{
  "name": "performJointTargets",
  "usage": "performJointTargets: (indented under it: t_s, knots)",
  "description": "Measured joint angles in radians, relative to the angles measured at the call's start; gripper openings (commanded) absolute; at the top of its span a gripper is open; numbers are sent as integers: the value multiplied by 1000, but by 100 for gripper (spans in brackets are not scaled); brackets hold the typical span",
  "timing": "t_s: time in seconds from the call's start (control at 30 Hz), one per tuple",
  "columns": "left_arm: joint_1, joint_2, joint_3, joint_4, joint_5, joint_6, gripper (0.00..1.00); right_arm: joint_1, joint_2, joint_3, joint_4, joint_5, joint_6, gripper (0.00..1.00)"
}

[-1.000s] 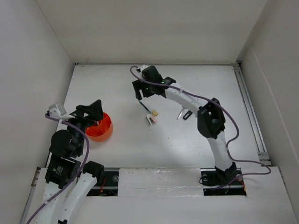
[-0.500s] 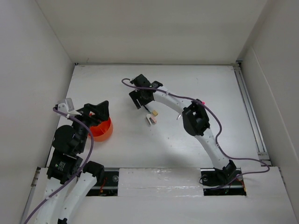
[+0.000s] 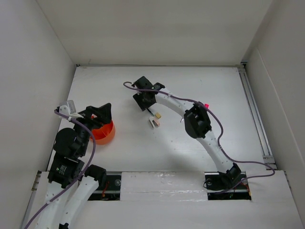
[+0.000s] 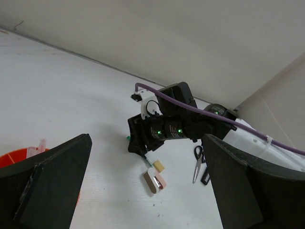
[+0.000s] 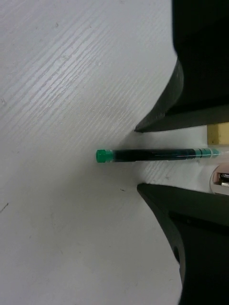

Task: Sort the stationery into containers
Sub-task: Pick up the pen from the center of the board.

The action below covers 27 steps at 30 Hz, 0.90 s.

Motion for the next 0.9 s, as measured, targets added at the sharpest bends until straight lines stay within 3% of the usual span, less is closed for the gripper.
performJointTargets:
  t_s: [0.13,0.2,0.33,0.5,0.67,0.9]
  knots:
    - [0,0,0,0,0,0,100,-1,5,9,-2,-10,-12,33]
    - [0,0,0,0,0,0,100,-1,9,13,-1,-13,-15,28]
    - [0,0,0,0,0,0,100,-1,11,18,-1,-31,-31,0]
    - [0,3,0,-2,-17,0,100,-6,6,2,29,-92,-42,0]
    - [0,45,0,-21,-87,-6,100,-14,-60,-119,171,-183,-48,0]
    - [0,56,0,-31,-77,-1,100,-11,-209,-142,335,-180,-6,0]
